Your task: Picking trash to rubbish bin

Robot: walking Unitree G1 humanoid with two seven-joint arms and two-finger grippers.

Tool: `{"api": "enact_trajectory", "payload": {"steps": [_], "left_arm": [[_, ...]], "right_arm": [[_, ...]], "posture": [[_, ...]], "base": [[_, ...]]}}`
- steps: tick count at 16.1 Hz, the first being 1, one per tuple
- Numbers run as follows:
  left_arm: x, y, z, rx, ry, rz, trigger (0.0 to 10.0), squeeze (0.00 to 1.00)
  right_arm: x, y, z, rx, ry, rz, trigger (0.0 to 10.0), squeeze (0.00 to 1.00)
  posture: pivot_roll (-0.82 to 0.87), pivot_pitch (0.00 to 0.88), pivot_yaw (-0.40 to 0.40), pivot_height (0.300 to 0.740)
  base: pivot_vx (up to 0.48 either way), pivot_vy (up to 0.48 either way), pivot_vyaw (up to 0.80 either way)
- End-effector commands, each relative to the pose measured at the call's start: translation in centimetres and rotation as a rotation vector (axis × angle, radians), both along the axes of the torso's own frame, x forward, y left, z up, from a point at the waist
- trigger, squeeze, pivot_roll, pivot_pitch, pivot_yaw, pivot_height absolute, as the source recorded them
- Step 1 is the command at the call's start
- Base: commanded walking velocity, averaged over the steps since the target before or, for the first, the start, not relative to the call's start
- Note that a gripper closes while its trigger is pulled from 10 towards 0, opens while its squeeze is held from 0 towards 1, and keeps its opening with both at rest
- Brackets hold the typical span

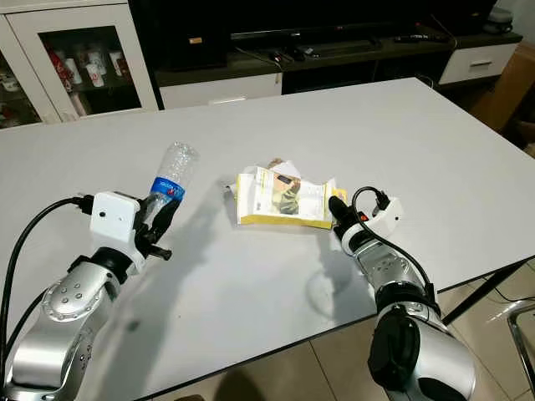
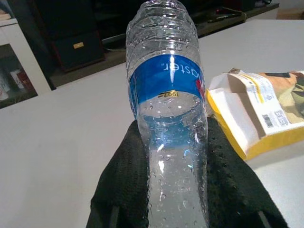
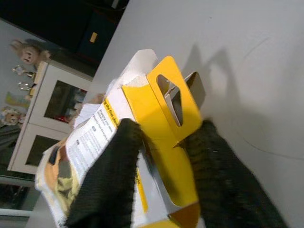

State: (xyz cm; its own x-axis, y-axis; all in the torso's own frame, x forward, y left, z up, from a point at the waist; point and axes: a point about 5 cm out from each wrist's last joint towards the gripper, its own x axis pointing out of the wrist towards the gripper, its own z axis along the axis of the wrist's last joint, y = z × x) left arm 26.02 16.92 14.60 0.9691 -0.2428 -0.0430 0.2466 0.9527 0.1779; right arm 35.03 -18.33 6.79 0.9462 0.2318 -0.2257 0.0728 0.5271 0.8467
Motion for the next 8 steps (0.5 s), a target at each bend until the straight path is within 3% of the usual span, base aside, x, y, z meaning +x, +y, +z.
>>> {"api": "enact_trajectory", "payload": {"steps": [1,8], "left_arm": [[0.17,-0.1,0.05,0.002,-0.005,0.0,10.0,0.0],[-0.03,-0.06,-0.18,0.002,0.005,0.002,10.0,0.0]], "right_arm": [[0.13,-0.19,0.3,0.013,-0.018,-0.005,0.0,0.0],[0.07,-0.03,0.47,0.045,-0.059,0.017,0.0,0.0]], "posture": [[0.11,0.0,-0.022,0.74],[0.12,0.0,-0.024,0.74]], "base": [[0.0,0.0,0.0],[0.0,0.0,0.0]]}}
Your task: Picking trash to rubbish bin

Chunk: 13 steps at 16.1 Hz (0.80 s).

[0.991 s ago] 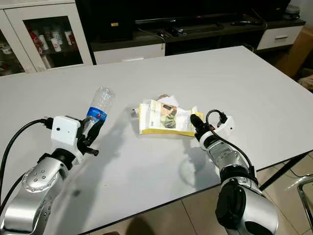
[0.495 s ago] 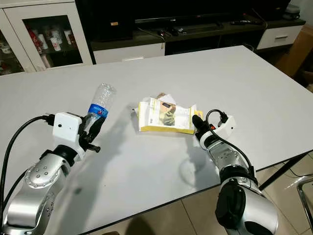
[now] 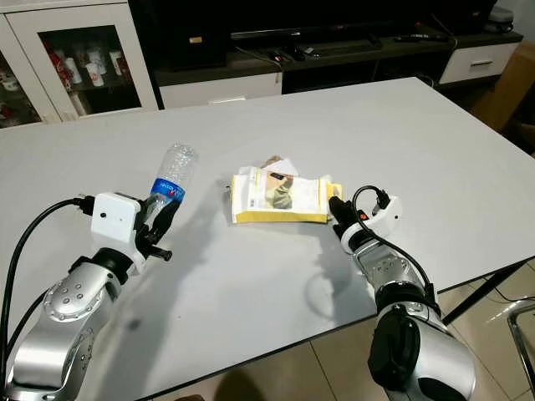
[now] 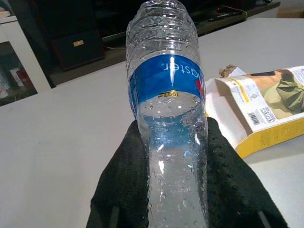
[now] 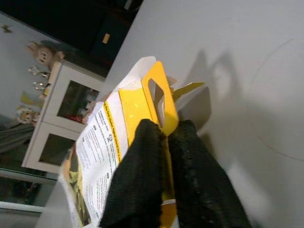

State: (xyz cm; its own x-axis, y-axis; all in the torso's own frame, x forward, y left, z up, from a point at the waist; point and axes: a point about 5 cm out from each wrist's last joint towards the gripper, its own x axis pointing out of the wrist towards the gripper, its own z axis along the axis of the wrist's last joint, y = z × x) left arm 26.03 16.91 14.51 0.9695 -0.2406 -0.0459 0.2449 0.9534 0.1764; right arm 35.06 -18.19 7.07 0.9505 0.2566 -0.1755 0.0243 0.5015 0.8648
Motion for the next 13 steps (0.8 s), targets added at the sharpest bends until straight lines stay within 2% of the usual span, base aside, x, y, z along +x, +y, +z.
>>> {"api": "enact_trajectory", "payload": {"steps": [1,4,7,9,13], "left_arm": [[-0.1,0.0,-0.1,0.002,0.003,0.001,10.0,0.0],[-0.1,-0.1,-0.1,0.001,0.005,-0.004,10.0,0.0],[-0.1,-0.2,-0.2,-0.004,0.008,-0.009,10.0,0.0],[-0.1,-0.3,-0.2,-0.005,0.008,-0.013,10.0,0.0],[0.0,-0.4,-0.2,-0.003,0.012,-0.027,10.0,0.0]], "right_arm": [[0.0,-0.2,0.2,0.023,-0.019,-0.004,0.0,0.0],[0.0,-0.2,0.5,0.048,-0.046,0.006,0.0,0.0],[0.0,-0.7,1.4,0.118,-0.117,0.007,0.0,0.0],[-0.2,-1.4,2.6,0.159,-0.188,0.024,0.0,0.0],[-1.6,-2.6,5.4,0.175,-0.333,0.067,0.0,0.0]], "posture": [[0.11,0.0,-0.023,0.74],[0.11,0.0,-0.018,0.74],[0.1,0.0,-0.014,0.74],[0.1,0.0,-0.011,0.74],[0.09,0.0,0.005,0.74]], "base": [[0.0,0.0,0.0],[0.0,0.0,0.0],[0.0,0.0,0.0],[0.0,0.0,0.0],[0.0,0.0,0.0]]}}
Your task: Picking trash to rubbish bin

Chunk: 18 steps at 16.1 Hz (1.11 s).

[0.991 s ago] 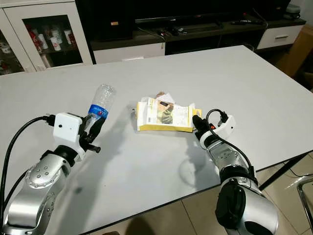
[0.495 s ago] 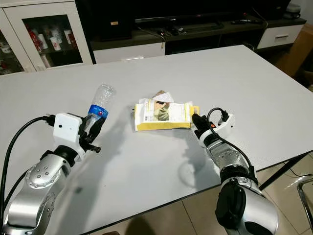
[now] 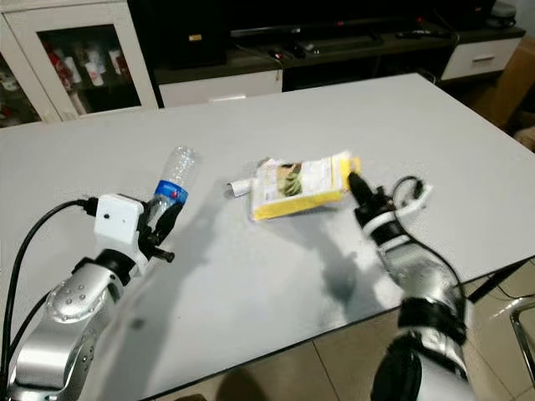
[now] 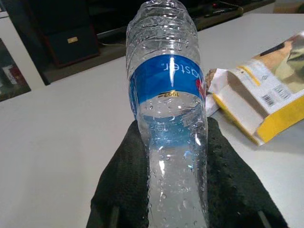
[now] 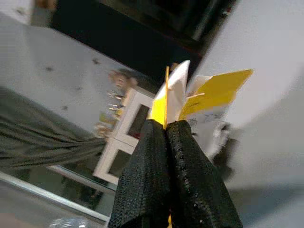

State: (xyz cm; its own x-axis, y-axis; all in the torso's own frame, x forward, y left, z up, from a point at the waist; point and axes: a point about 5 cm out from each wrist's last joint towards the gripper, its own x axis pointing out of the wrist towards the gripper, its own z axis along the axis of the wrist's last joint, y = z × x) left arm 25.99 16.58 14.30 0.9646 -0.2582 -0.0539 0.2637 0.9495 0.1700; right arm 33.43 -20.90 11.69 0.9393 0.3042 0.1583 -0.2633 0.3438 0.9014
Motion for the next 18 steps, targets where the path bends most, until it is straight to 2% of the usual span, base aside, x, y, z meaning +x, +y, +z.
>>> {"api": "enact_trajectory", "payload": {"steps": [1,3,4,6,8,11,14,16,18], "left_arm": [[0.1,-0.2,0.0,0.002,0.002,-0.013,10.0,0.0],[0.3,-0.3,0.2,-0.001,-0.003,-0.02,10.0,0.0],[0.3,-0.3,0.2,-0.001,-0.003,-0.02,10.0,0.0],[0.5,-0.5,0.2,-0.004,-0.004,-0.033,10.0,0.0],[0.7,-0.9,0.2,-0.011,-0.006,-0.045,10.0,0.0],[0.7,-1.3,0.0,-0.015,-0.006,-0.049,10.0,0.0],[0.8,-1.3,-0.1,-0.016,-0.004,-0.05,10.0,0.0],[0.7,-1.1,-0.3,-0.036,0.006,-0.028,10.0,0.0],[0.6,-0.8,-0.5,-0.046,0.015,-0.006,10.0,0.0]], "right_arm": [[-0.4,-0.1,1.6,0.01,-0.077,0.026,0.0,0.0],[-2.2,-1.0,3.7,0.023,-0.185,0.046,0.0,0.0],[-2.2,-1.0,3.7,0.023,-0.185,0.046,0.0,0.0],[-4.0,-1.5,4.7,0.014,-0.233,0.058,0.0,0.0],[-5.0,-2.1,4.5,-0.016,-0.212,0.031,0.0,0.0],[-5.1,-2.3,4.1,-0.095,-0.154,-0.033,0.0,0.0],[-4.9,-2.4,5.2,-0.048,-0.2,-0.06,0.0,0.0],[-4.5,-2.7,5.6,-0.065,-0.197,-0.14,0.0,0.0],[-4.3,-2.4,7.0,-0.101,-0.229,-0.196,0.0,0.0]], "posture": [[0.09,0.0,0.008,0.74],[0.08,0.0,0.016,0.74],[0.08,0.0,0.016,0.74],[0.06,0.0,0.028,0.74],[0.05,0.0,0.03,0.74],[0.03,0.0,0.032,0.74],[0.03,0.0,0.036,0.74],[0.03,0.0,0.033,0.74],[0.03,0.0,0.029,0.74]], "base": [[0.0,0.0,0.0],[0.0,0.0,0.0],[0.0,0.0,0.0],[0.0,0.0,0.0],[0.0,0.0,0.0],[0.0,0.0,0.0],[0.0,0.0,0.0],[0.0,0.0,0.0],[0.0,0.0,0.0]]}}
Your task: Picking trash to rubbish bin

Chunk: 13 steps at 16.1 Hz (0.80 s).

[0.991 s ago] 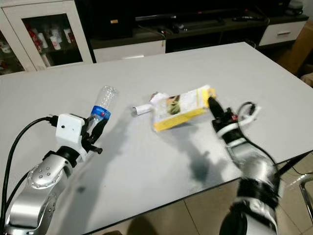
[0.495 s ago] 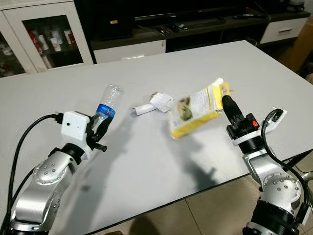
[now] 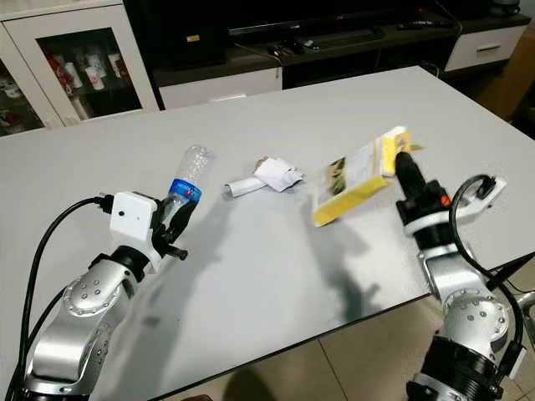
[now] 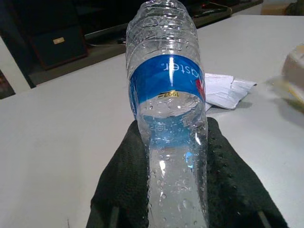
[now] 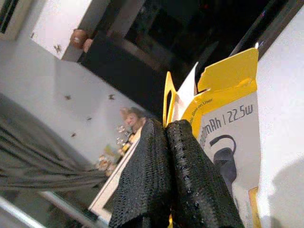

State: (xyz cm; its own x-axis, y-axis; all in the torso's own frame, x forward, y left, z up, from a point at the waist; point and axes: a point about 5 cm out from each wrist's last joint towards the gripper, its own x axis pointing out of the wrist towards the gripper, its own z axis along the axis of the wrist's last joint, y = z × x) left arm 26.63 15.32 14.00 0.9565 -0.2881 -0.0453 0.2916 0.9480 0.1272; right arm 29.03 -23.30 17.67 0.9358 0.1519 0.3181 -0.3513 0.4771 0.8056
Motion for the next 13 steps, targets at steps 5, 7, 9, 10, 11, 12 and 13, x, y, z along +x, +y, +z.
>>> {"api": "enact_trajectory", "payload": {"steps": [5,7,9,10,11,12,13], "left_arm": [[0.1,0.4,0.0,0.022,-0.019,0.04,10.0,0.0],[0.2,0.3,0.0,0.02,-0.019,0.042,10.0,0.0],[0.3,0.4,0.3,0.013,-0.031,0.042,10.0,0.0],[0.4,0.4,0.6,0.001,-0.044,0.045,10.0,0.0],[0.5,0.3,1.0,-0.022,-0.056,0.046,10.0,0.0],[0.5,0.3,1.2,-0.031,-0.059,0.044,10.0,0.0],[0.7,0.0,1.6,-0.037,-0.072,0.034,10.0,0.0]], "right_arm": [[0.5,-0.3,6.2,-0.316,-0.11,-0.329,0.0,0.0],[0.5,1.0,7.5,-0.513,-0.15,-0.394,0.0,0.0],[0.3,2.3,8.2,-0.664,-0.203,-0.424,0.0,0.0],[0.3,2.6,8.1,-0.726,-0.196,-0.437,0.0,0.0],[0.3,3.0,7.9,-0.839,-0.184,-0.469,10.0,0.0],[0.2,3.3,7.7,-0.889,-0.186,-0.479,10.0,0.0],[0.0,3.9,7.3,-0.941,-0.191,-0.473,10.0,0.0]], "posture": [[0.02,0.0,0.024,0.74],[0.02,0.0,0.023,0.74],[0.02,0.0,0.025,0.74],[0.02,0.0,0.024,0.74],[0.01,0.0,0.025,0.74],[0.01,0.0,0.025,0.74],[0.0,0.0,0.025,0.74]], "base": [[0.0,0.0,0.0],[0.0,0.0,0.0],[0.0,0.0,0.0],[0.0,0.0,0.0],[0.0,0.0,0.0],[0.0,0.0,0.0],[0.0,0.0,-0.64]]}}
